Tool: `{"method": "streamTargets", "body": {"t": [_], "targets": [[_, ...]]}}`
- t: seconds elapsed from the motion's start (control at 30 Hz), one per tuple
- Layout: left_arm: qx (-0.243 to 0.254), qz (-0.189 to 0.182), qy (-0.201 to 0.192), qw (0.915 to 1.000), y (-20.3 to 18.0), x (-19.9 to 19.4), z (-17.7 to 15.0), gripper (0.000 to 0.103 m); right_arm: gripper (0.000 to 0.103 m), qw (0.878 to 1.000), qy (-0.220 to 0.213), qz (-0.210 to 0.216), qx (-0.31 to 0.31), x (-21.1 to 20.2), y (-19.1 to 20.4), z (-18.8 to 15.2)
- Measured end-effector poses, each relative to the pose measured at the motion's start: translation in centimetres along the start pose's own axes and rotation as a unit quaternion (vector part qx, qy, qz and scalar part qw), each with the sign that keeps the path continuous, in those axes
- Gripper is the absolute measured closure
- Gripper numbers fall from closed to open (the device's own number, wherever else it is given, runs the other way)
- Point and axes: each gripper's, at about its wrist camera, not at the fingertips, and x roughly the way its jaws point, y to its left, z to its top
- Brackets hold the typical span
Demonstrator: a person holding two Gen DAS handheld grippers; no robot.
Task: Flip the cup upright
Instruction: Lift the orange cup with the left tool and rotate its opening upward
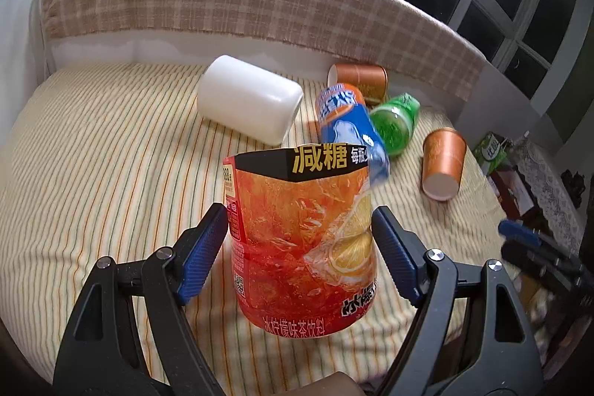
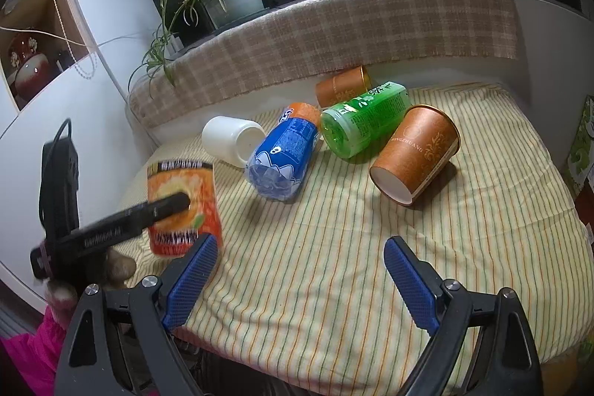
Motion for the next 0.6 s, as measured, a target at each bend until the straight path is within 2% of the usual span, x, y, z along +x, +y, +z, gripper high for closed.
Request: {"method": "streamTargets", "body": {"t": [0.37, 0.6], "targets": [[0.025, -0.012, 0.001, 0.9996, -0.7, -2.0, -2.2, 0.021, 0.010, 1.000, -0.008, 0.010, -0.008, -0.1, 1.1, 0.0], [0.033, -0.028, 0.031, 0.9986, -1.1, -2.1, -3.3, 0.018, 0.010, 1.000, -0.012, 0.012, -0.020, -0.3, 2.1, -0.4]]}}
